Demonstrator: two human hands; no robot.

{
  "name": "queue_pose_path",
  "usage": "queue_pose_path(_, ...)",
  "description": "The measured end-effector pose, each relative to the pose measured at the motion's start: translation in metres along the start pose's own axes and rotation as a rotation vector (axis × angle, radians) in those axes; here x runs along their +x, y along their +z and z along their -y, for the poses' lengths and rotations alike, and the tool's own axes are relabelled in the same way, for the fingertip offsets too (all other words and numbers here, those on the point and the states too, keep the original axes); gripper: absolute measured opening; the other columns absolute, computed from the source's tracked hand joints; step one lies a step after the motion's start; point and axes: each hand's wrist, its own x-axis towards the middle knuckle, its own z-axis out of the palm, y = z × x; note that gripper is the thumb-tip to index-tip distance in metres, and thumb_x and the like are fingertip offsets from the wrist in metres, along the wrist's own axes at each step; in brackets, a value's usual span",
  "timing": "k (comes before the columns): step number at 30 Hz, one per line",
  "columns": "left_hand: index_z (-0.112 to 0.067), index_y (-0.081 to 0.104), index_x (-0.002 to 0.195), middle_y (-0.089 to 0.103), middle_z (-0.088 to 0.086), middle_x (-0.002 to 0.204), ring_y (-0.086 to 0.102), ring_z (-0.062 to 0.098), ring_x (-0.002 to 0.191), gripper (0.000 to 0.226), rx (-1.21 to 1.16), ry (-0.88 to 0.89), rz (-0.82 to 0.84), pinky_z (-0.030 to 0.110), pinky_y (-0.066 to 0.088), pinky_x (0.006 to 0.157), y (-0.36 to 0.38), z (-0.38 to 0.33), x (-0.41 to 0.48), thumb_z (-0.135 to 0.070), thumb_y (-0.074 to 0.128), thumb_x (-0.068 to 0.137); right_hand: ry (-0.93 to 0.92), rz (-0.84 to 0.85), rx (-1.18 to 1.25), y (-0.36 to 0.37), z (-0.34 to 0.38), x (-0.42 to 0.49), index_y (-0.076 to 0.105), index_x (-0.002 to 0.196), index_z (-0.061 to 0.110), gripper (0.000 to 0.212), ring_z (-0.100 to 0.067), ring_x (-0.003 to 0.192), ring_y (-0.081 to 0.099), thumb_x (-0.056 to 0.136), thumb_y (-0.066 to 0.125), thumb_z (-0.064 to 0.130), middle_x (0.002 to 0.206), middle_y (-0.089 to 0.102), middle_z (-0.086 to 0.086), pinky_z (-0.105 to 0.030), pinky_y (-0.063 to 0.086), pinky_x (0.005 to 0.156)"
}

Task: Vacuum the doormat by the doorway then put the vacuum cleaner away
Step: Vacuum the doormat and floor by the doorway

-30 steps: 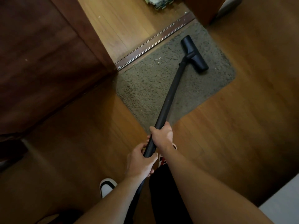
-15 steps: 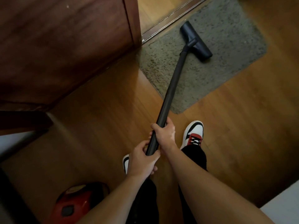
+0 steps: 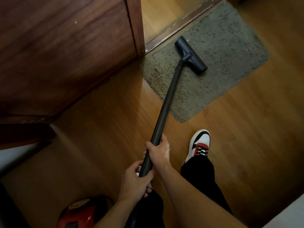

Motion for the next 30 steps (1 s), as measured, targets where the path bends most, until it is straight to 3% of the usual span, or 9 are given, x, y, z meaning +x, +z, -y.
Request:
queue_pose_path(7,-0.026,0.067,0.105,0.071,0.011,0.077,0.066,0.028,0.053,0.024,-0.031,0.0,-0.06,0.034,0.054,0.052,0.03,-0.025,0.015,-0.021,0.079,0.085,0.009,0.033,-0.038,-0.024,0.032,0.025,0.047,0.124,0.017,0.042,-0.017,0.046,0.06,0.089,0.065,0.002,0.07,0.06,-0.01,-0.031,0.052,0.045)
queue_pose_path(12,-0.025,0.066,0.104,0.071,0.004,0.084,0.064,0.021,0.049,0.02,-0.068,0.007,-0.077,0.029,0.05,0.047,0.069,-0.066,0.028,-0.022,0.076,0.087,-0.004,0.056,-0.104,-0.052,0.069,0.058,0.048,0.126,0.017,0.042,-0.019,0.048,0.064,0.09,0.066,0.004,0.075,0.063,-0.013,-0.032,0.054,0.046)
queue_pose_path(18,-0.024,0.066,0.099,0.071,-0.007,0.072,0.064,0.021,0.05,0.015,-0.103,0.042,-0.08,0.029,0.05,0.047,0.112,-0.124,0.041,-0.023,0.076,0.087,-0.031,0.074,-0.135,-0.09,0.126,0.092,0.048,0.124,0.013,0.037,-0.018,0.045,0.061,0.092,0.064,0.004,0.071,0.06,-0.013,-0.03,0.052,0.043)
queue_pose_path(23,-0.022,0.066,0.097,0.07,-0.006,0.066,0.063,0.018,0.047,0.013,-0.094,0.066,-0.086,0.028,0.051,0.044,0.127,-0.161,0.044,-0.022,0.076,0.088,-0.029,0.061,-0.15,-0.104,0.156,0.11,0.048,0.125,0.013,0.037,-0.017,0.047,0.063,0.092,0.065,0.006,0.071,0.062,-0.01,-0.033,0.056,0.046)
queue_pose_path(30,-0.026,0.064,0.094,0.07,-0.004,0.071,0.064,0.018,0.049,0.014,-0.086,0.042,-0.093,0.03,0.053,0.049,0.116,-0.158,0.039,-0.023,0.077,0.088,-0.002,0.064,-0.157,-0.095,0.154,0.102,0.048,0.123,0.014,0.036,-0.017,0.051,0.066,0.092,0.066,0.009,0.081,0.064,-0.012,-0.038,0.061,0.053)
